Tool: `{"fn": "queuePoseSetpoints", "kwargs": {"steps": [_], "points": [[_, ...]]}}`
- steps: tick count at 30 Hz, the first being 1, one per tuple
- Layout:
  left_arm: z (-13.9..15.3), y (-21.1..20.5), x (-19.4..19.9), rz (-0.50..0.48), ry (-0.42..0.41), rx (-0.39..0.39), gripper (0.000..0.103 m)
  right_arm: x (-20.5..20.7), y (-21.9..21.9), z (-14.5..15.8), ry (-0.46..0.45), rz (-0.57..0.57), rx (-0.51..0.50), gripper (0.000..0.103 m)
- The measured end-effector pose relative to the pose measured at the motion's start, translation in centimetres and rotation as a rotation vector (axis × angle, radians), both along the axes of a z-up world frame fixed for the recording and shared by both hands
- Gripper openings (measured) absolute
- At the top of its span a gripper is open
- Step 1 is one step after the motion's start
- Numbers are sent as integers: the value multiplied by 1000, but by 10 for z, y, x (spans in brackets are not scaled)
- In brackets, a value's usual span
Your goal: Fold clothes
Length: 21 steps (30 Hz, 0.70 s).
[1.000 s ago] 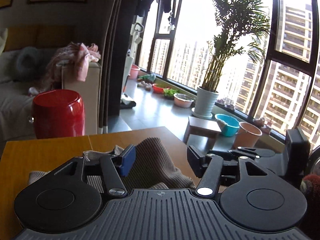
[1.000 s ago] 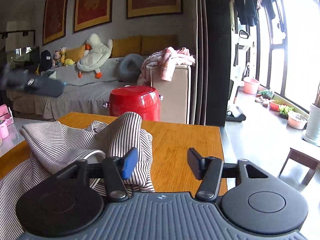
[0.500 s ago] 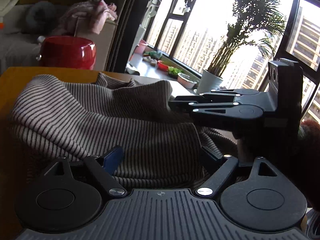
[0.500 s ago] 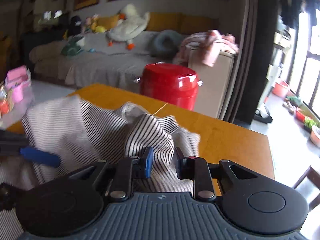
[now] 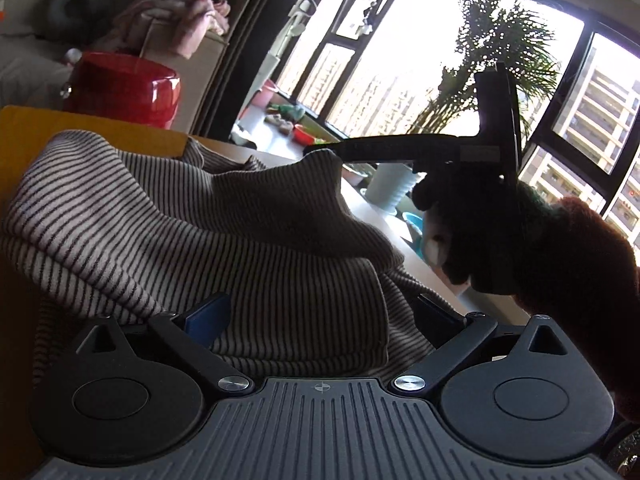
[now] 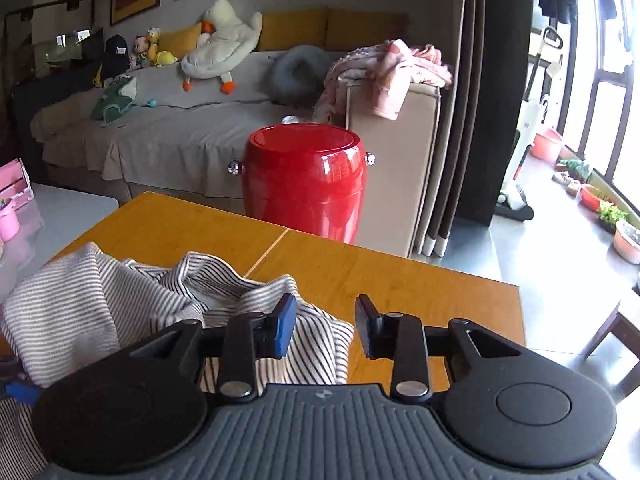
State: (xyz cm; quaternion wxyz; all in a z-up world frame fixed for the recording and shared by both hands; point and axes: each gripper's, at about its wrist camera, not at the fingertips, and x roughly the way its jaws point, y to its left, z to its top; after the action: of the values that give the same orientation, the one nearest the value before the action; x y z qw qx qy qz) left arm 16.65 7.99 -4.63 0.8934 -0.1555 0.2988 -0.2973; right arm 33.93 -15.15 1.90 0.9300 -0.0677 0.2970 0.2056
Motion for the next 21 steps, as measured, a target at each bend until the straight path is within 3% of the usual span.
{"fn": "queuePoseSetpoints", "kwargs": {"steps": [2, 4, 7, 11, 12, 13, 15, 17, 19, 21], "points": [[-1, 1, 1, -3, 6, -12, 102, 14, 11, 1, 46, 44, -33, 46], [-1, 2, 1, -4, 8, -18, 103, 25, 22, 0, 101, 86, -94, 47], [-2, 1, -1, -4, 9, -21, 103, 26, 20, -7, 50, 63, -352, 47], [-2, 1, 0, -5, 13, -23, 103, 20, -16, -19, -101, -133, -690, 47], [-2, 1, 0, -5, 13, -23, 103, 16, -28, -16, -108, -186, -689, 47], [-2, 1, 0, -5, 12, -23, 103, 11, -37, -9, -92, -214, -621, 47], [-2, 0, 0, -5, 12, -23, 103, -4, -49, 11, -50, -204, -406, 47], [-2, 1, 1, -5, 14, -24, 103, -20, -47, 26, -13, -125, -241, 44], [-3, 1, 1, -4, 14, -27, 103, -32, -35, 29, 4, -29, -208, 36], [-3, 1, 1, -3, 13, -28, 103, -43, -17, 19, -32, 39, -328, 32]]}}
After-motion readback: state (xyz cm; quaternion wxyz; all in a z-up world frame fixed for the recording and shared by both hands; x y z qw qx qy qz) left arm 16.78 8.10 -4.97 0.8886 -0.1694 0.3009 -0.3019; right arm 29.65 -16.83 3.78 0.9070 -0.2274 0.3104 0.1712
